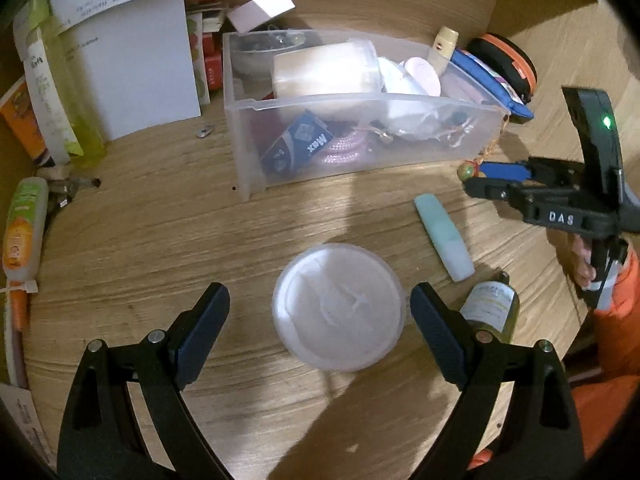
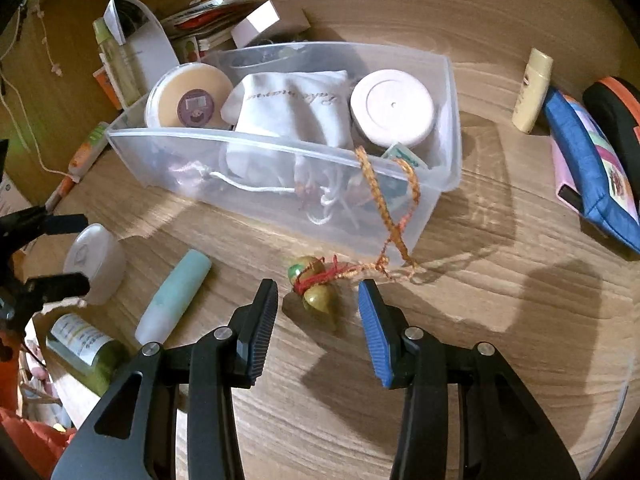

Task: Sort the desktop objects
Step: 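Grasp the round white lid with the left tool while the right tool grasps the beaded tassel charm, then carry the white lid and tassel charm into the plastic box and release both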

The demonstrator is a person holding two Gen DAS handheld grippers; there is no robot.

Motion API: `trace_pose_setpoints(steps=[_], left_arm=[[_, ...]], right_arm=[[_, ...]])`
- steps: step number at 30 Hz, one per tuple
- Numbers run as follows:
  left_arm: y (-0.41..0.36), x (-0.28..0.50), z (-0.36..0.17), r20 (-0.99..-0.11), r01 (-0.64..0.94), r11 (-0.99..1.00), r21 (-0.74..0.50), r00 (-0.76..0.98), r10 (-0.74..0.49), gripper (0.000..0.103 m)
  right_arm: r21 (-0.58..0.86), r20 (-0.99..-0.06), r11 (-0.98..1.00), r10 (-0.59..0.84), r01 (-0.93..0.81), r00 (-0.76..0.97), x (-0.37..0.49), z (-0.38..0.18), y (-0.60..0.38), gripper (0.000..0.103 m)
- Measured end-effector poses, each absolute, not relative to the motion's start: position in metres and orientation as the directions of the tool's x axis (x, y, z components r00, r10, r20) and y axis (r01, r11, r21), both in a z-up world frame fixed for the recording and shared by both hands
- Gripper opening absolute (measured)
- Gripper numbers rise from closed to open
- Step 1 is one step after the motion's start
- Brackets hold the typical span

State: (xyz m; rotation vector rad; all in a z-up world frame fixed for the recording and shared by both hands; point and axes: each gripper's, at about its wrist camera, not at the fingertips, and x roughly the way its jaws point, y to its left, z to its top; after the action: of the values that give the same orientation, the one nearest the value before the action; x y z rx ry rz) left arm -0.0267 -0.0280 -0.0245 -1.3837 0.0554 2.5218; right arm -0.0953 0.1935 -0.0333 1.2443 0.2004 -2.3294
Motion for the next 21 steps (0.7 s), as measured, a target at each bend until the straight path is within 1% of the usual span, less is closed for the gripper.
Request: trace_pose_setpoints(steps=[2, 3, 5, 6, 7, 8, 9, 10, 12, 17, 21], left_arm=[[-0.024, -0.027, -0.029, -0.839, -0.249, -0.966, -0.071, -0.509, 0.193, 0.093], [-0.022, -0.027, -0.032, -0.842, -0.246, -0.967, -0.066, -0.506, 0.187, 0.093], [-0.02, -0.029, -0.036, -0.845, -0.241, -0.969, -0.057, -0.504, 0.175, 0.092], [-0.02, -0.03, -0.039, -0.845, -0.238, -0.97, -0.046, -0.508, 0.165, 0.092], [-0.019, -0.031, -0.04, -0.843, -0.233, -0.972, -0.04, -0.513, 0.158, 0.089], [-0.019, -0.031, -0.04, -0.841, -0.235, -0.971, -0.043, -0.517, 0.162, 0.08], [-0.019, -0.03, -0.039, -0.834, -0.232, -0.972, -0.038, -0.528, 0.159, 0.074], [-0.02, -0.03, -0.037, -0.832, -0.233, -0.972, -0.035, -0.532, 0.158, 0.065], [-0.024, -0.031, -0.035, -0.825, -0.211, -0.977, -0.027, -0.547, 0.141, 0.065], [-0.036, -0.034, -0.03, -0.814, -0.167, -0.984, -0.066, -0.562, 0.15, 0.065], [-0.041, -0.033, -0.01, -0.777, -0.147, -0.986, -0.084, -0.61, 0.157, 0.065]], right_arm=[[0.097, -0.813, -0.872, -0.347, 0.479, -0.467, -0.097, -0.033, 0.191, 0.038], [0.098, -0.813, -0.873, -0.348, 0.478, -0.468, -0.098, -0.033, 0.19, 0.036], [0.095, -0.811, -0.873, -0.346, 0.479, -0.471, -0.098, -0.033, 0.188, 0.021], [0.094, -0.812, -0.872, -0.347, 0.481, -0.47, -0.098, -0.032, 0.187, 0.02], [0.101, -0.81, -0.869, -0.354, 0.484, -0.467, -0.098, -0.032, 0.187, 0.02], [0.103, -0.807, -0.869, -0.358, 0.484, -0.47, -0.097, -0.031, 0.188, 0.02], [0.103, -0.801, -0.868, -0.362, 0.485, -0.477, -0.095, -0.029, 0.188, 0.02], [0.104, -0.794, -0.866, -0.368, 0.488, -0.483, -0.094, -0.026, 0.189, 0.02], [0.112, -0.78, -0.863, -0.383, 0.492, -0.495, -0.09, -0.019, 0.191, 0.02], [0.115, -0.736, -0.849, -0.421, 0.515, -0.53, -0.076, 0.002, 0.193, 0.02], [0.135, -0.694, -0.836, -0.462, 0.531, -0.552, -0.069, 0.02, 0.195, 0.02]])
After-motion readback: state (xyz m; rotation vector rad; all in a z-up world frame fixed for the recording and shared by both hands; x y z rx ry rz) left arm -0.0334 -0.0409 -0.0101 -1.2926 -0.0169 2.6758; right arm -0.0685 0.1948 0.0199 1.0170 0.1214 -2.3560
